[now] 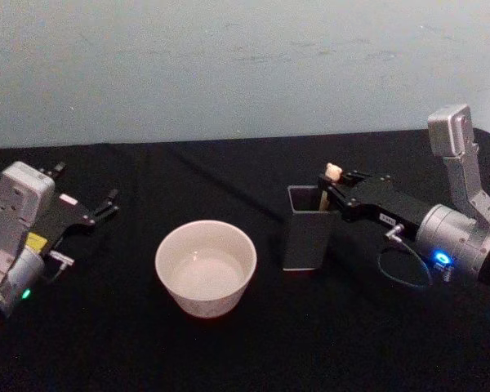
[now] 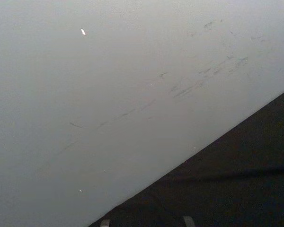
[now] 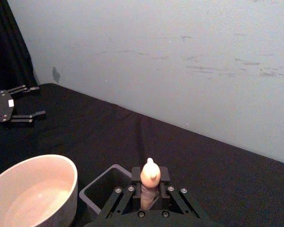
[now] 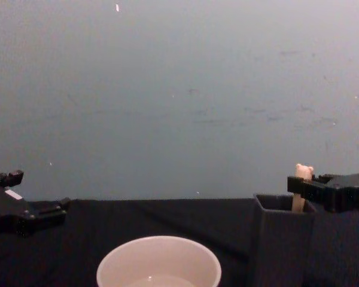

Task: Pick up the stirring spoon with one hand, stir inside the cup, then place it back in its original position.

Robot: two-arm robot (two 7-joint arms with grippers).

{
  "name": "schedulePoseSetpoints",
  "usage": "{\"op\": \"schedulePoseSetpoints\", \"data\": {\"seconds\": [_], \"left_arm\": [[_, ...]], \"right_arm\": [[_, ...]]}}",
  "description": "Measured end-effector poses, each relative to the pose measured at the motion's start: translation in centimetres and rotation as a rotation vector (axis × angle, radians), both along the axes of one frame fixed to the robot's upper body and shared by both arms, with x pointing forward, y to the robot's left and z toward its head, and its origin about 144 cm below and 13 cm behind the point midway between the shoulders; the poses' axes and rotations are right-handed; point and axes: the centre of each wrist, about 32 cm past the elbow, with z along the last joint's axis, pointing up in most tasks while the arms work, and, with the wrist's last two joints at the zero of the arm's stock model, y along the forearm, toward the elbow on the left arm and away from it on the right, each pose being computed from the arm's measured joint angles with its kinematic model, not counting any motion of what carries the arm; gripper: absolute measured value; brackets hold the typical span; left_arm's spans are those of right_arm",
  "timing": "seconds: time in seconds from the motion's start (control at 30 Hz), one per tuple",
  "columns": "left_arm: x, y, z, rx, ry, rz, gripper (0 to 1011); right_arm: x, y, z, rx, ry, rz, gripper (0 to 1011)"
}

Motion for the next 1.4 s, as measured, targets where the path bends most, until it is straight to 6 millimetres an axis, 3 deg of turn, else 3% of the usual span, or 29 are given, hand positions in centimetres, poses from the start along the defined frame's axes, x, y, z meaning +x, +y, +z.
{"op": "schedulePoseSetpoints", "data": {"seconds": [0.63,1.4], "left_arm": [[0.0,0.0,0.0,0.000,0.000,0.000,1001],[0.0,0.0,0.0,0.000,0.000,0.000,1001]], "right_arm": [[0.0,-0.1,0.1,0.000,0.000,0.013,212],[-0.3,-1.0,3.4,0.107,-0.028,0.056,211]]}}
